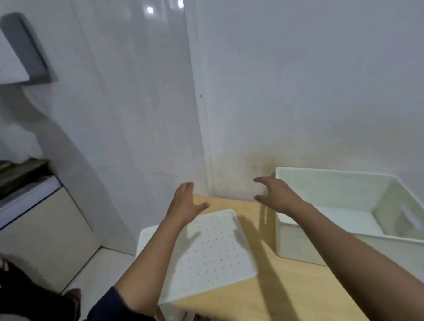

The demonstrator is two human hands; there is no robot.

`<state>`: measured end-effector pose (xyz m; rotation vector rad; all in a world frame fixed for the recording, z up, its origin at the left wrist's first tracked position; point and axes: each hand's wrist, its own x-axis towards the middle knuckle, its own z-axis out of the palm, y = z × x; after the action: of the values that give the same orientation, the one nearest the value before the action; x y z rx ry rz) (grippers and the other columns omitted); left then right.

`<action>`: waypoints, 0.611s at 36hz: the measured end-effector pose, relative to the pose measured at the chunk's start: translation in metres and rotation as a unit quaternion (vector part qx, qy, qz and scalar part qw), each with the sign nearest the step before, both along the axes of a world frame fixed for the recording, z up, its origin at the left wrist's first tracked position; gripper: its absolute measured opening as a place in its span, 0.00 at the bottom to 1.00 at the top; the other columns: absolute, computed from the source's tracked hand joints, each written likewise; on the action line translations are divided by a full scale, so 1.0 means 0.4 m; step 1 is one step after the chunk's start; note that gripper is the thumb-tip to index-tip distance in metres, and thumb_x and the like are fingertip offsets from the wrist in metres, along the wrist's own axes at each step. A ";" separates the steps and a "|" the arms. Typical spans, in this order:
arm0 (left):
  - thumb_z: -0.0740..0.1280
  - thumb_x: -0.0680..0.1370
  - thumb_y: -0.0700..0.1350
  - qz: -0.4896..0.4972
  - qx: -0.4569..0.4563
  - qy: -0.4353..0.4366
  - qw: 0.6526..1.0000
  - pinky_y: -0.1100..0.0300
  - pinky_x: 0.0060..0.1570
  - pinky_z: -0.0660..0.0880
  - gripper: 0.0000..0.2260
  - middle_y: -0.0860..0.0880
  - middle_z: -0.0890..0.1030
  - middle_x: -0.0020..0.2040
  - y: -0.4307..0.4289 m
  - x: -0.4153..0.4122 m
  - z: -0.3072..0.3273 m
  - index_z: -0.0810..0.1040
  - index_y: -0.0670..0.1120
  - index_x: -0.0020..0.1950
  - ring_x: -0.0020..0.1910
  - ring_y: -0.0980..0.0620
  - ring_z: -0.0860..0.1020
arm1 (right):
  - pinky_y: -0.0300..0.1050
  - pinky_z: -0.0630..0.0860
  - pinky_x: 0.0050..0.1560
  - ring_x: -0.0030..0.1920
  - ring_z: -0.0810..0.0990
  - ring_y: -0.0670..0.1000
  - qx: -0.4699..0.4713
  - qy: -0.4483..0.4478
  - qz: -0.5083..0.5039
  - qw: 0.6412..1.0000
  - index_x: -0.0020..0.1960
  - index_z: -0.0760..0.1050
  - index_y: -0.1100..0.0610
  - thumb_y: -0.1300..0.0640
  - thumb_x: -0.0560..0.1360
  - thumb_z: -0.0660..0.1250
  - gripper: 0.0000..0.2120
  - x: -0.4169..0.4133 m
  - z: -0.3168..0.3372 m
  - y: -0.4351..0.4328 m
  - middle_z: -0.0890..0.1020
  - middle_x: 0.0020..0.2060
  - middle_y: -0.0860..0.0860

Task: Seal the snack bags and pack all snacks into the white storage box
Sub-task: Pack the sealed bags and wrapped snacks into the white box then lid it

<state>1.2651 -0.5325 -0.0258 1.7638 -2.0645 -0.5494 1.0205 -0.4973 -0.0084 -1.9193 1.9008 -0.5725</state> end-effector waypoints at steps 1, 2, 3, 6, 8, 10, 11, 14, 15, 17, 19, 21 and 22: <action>0.68 0.75 0.54 -0.016 -0.010 0.004 1.000 0.54 0.72 0.54 0.37 0.46 0.53 0.77 0.008 -0.054 0.021 0.53 0.41 0.75 0.76 0.49 0.52 | 0.47 0.65 0.68 0.70 0.66 0.52 -0.008 0.001 -0.009 1.000 0.72 0.63 0.52 0.55 0.76 0.65 0.26 -0.043 0.020 0.025 0.66 0.72 0.50; 0.67 0.75 0.54 -0.033 -0.019 0.007 0.999 0.54 0.72 0.54 0.37 0.46 0.54 0.77 0.017 -0.109 0.038 0.54 0.41 0.75 0.76 0.49 0.52 | 0.48 0.65 0.69 0.71 0.65 0.51 -0.013 0.004 -0.020 1.000 0.72 0.63 0.52 0.54 0.76 0.65 0.26 -0.089 0.035 0.050 0.66 0.72 0.50; 0.67 0.75 0.55 -0.051 -0.026 0.010 0.998 0.53 0.73 0.54 0.37 0.46 0.53 0.77 0.027 -0.167 0.051 0.54 0.41 0.75 0.76 0.49 0.52 | 0.48 0.65 0.69 0.72 0.64 0.51 -0.017 0.007 -0.032 0.999 0.73 0.62 0.52 0.54 0.76 0.65 0.26 -0.138 0.048 0.078 0.65 0.72 0.49; 0.67 0.75 0.56 -0.106 -0.037 0.016 0.994 0.53 0.73 0.54 0.37 0.47 0.53 0.77 0.070 -0.350 0.073 0.53 0.43 0.76 0.76 0.50 0.51 | 0.48 0.65 0.70 0.72 0.63 0.50 -0.023 0.017 -0.085 0.996 0.73 0.62 0.52 0.53 0.76 0.64 0.26 -0.295 0.068 0.174 0.65 0.73 0.48; 0.67 0.75 0.55 -0.147 -0.040 0.023 0.988 0.53 0.73 0.55 0.36 0.47 0.54 0.77 0.107 -0.478 0.075 0.55 0.42 0.76 0.76 0.50 0.52 | 0.48 0.64 0.70 0.72 0.63 0.50 -0.022 0.024 -0.122 0.992 0.73 0.62 0.51 0.53 0.76 0.64 0.26 -0.405 0.070 0.249 0.65 0.72 0.48; 0.67 0.74 0.56 -0.190 -0.039 0.032 0.981 0.54 0.73 0.54 0.36 0.46 0.54 0.77 0.149 -0.604 0.069 0.55 0.42 0.75 0.76 0.50 0.52 | 0.48 0.64 0.70 0.72 0.63 0.50 -0.012 0.032 -0.157 0.987 0.73 0.62 0.52 0.53 0.76 0.64 0.26 -0.511 0.066 0.327 0.65 0.72 0.49; 0.67 0.74 0.56 -0.210 -0.035 0.037 0.976 0.55 0.73 0.54 0.36 0.46 0.54 0.77 0.172 -0.668 0.064 0.55 0.42 0.75 0.76 0.50 0.52 | 0.48 0.63 0.70 0.72 0.63 0.51 -0.009 0.035 -0.175 0.984 0.73 0.62 0.52 0.53 0.76 0.64 0.26 -0.563 0.062 0.368 0.65 0.72 0.50; 0.67 0.75 0.56 -0.266 -0.021 0.046 0.963 0.55 0.73 0.53 0.36 0.47 0.55 0.77 0.244 -0.846 0.049 0.55 0.43 0.75 0.76 0.50 0.52 | 0.48 0.64 0.70 0.70 0.67 0.53 0.004 0.039 -0.230 0.972 0.72 0.64 0.54 0.53 0.75 0.65 0.26 -0.703 0.050 0.489 0.68 0.71 0.53; 0.66 0.75 0.56 -0.280 -0.015 0.046 0.959 0.55 0.73 0.53 0.36 0.46 0.55 0.77 0.262 -0.887 0.044 0.55 0.43 0.75 0.76 0.50 0.52 | 0.48 0.64 0.69 0.69 0.68 0.54 0.008 0.035 -0.243 0.969 0.71 0.64 0.54 0.53 0.75 0.65 0.26 -0.736 0.042 0.519 0.68 0.70 0.53; 0.67 0.75 0.56 -0.317 -0.008 0.044 0.947 0.55 0.73 0.53 0.35 0.46 0.56 0.77 0.309 -0.999 0.033 0.56 0.43 0.75 0.76 0.50 0.53 | 0.47 0.65 0.68 0.69 0.68 0.54 0.022 0.026 -0.281 0.959 0.71 0.65 0.55 0.53 0.75 0.65 0.25 -0.817 0.025 0.603 0.69 0.70 0.54; 0.67 0.75 0.56 -0.348 -0.003 0.039 0.937 0.56 0.72 0.54 0.35 0.45 0.57 0.76 0.348 -1.100 0.021 0.57 0.42 0.75 0.76 0.49 0.54 | 0.45 0.66 0.66 0.68 0.69 0.53 0.026 0.012 -0.317 0.948 0.71 0.65 0.54 0.53 0.75 0.65 0.25 -0.884 0.009 0.678 0.70 0.69 0.54; 0.67 0.75 0.55 -0.381 0.004 0.034 0.924 0.56 0.72 0.54 0.34 0.45 0.57 0.76 0.387 -1.211 0.007 0.57 0.42 0.75 0.75 0.48 0.55 | 0.44 0.66 0.66 0.67 0.70 0.52 0.027 0.007 -0.354 0.935 0.71 0.66 0.54 0.54 0.76 0.64 0.24 -0.954 -0.005 0.755 0.70 0.70 0.53; 0.67 0.75 0.54 -0.397 0.008 0.032 0.917 0.57 0.72 0.54 0.34 0.45 0.57 0.76 0.407 -1.266 0.001 0.57 0.43 0.75 0.75 0.48 0.55 | 0.44 0.65 0.67 0.68 0.69 0.52 0.032 0.009 -0.372 0.928 0.71 0.65 0.54 0.54 0.76 0.64 0.24 -0.988 -0.013 0.790 0.69 0.70 0.52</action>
<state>0.7587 -0.3698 -0.0254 0.8167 -2.6826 -0.8164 0.6253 -0.1812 -0.0134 -1.1060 2.6058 -0.6766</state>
